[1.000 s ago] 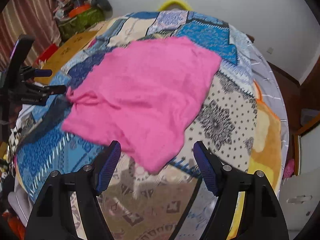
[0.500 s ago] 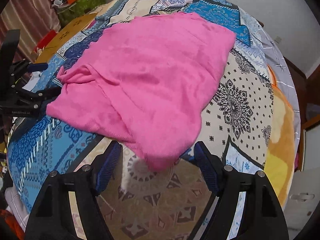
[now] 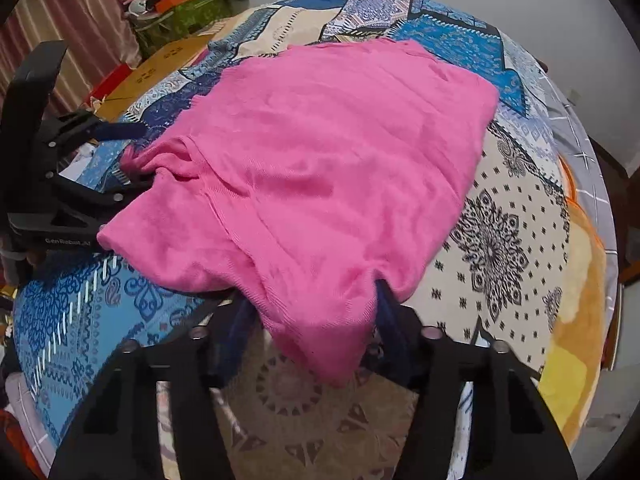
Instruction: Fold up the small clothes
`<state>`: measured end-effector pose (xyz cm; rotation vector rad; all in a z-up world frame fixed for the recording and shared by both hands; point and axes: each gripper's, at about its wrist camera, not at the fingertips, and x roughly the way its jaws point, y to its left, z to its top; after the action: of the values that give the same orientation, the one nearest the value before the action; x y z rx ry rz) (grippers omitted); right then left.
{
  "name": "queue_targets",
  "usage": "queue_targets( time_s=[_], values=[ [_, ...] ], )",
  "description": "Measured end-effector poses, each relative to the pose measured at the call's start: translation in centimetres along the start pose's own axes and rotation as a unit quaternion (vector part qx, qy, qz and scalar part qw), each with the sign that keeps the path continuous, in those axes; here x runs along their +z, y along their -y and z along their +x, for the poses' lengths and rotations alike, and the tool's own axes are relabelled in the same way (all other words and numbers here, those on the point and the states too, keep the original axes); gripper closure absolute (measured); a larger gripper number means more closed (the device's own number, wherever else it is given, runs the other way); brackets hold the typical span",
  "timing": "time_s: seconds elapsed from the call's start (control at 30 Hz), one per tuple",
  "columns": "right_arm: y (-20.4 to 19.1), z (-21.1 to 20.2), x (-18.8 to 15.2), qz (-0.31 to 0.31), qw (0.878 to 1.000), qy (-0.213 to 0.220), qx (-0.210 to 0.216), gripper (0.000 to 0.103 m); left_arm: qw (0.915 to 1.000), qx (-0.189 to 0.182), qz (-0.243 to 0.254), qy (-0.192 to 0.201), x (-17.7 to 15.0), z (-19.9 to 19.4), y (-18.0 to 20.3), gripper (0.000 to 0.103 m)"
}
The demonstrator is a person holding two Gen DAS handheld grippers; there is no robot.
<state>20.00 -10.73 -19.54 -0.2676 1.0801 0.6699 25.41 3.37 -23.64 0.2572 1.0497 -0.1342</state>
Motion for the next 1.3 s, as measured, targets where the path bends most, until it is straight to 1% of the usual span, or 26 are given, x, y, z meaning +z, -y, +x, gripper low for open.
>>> queue_targets(
  time_s=[0.07, 0.1, 0.13, 0.17, 0.2, 0.3, 0.43, 0.53, 0.63, 0.77, 1.07, 1.13, 1.3],
  values=[
    [-0.1, 0.1, 0.2, -0.002, 1.0, 0.005, -0.003, 0.066, 0.9997, -0.023, 0.007, 0.005, 0.2, 0.0, 0.4, 0.051],
    [-0.1, 0.2, 0.3, -0.001, 1.0, 0.006, -0.002, 0.068, 0.9994, -0.033, 0.013, 0.008, 0.3, 0.0, 0.7, 0.06],
    [-0.1, 0.2, 0.4, -0.001, 1.0, 0.007, -0.001, 0.072, 0.9991, -0.038, 0.016, 0.009, 0.4, 0.0, 0.9, 0.065],
    [0.0, 0.2, 0.4, -0.001, 1.0, 0.009, 0.0, 0.076, 0.9989, -0.041, 0.022, 0.01, 0.5, 0.0, 1.2, 0.071],
    [-0.1, 0.2, 0.5, -0.001, 1.0, 0.013, 0.0, 0.077, 0.9987, -0.042, 0.028, 0.013, 0.6, 0.0, 1.6, 0.078],
    [0.0, -0.1, 0.5, 0.001, 1.0, 0.019, 0.003, 0.08, 0.9983, -0.043, 0.036, 0.013, 1.0, 0.1, 2.2, 0.091],
    [0.1, -1.1, 0.8, 0.006, 0.999, 0.034, 0.004, 0.086, 0.999, -0.037, 0.021, 0.012, 1.5, 0.1, 1.9, 0.095],
    [0.2, -2.4, 1.4, 0.006, 0.999, 0.053, 0.002, 0.091, 0.9992, -0.035, 0.003, 0.022, 2.0, -0.5, 1.2, 0.096],
    [0.2, -3.5, 2.2, 0.004, 0.997, 0.073, -0.004, 0.092, 0.9988, -0.029, -0.006, 0.037, 2.7, -1.6, 0.8, 0.096],
    [0.5, -5.1, 3.7, 0.004, 0.995, 0.102, -0.015, 0.092, 0.9972, -0.022, -0.011, 0.071, 4.1, -3.5, 0.2, 0.096],
    [1.9, -7.4, 8.3, 0.008, 0.988, 0.151, -0.03, 0.093, 0.9926, -0.011, -0.042, 0.113, 9.3, -5.4, -2.2, 0.096],
    [2.5, -7.6, 9.4, 0.011, 0.986, 0.161, -0.034, 0.093, 0.9915, -0.009, -0.049, 0.12, 10.7, -5.5, -2.7, 0.096],
    [4.7, -7.0, 12.5, 0.027, 0.985, 0.168, -0.036, 0.093, 0.9898, -0.01, -0.067, 0.126, 14.2, -4.5, -4.1, 0.096]
  ],
)
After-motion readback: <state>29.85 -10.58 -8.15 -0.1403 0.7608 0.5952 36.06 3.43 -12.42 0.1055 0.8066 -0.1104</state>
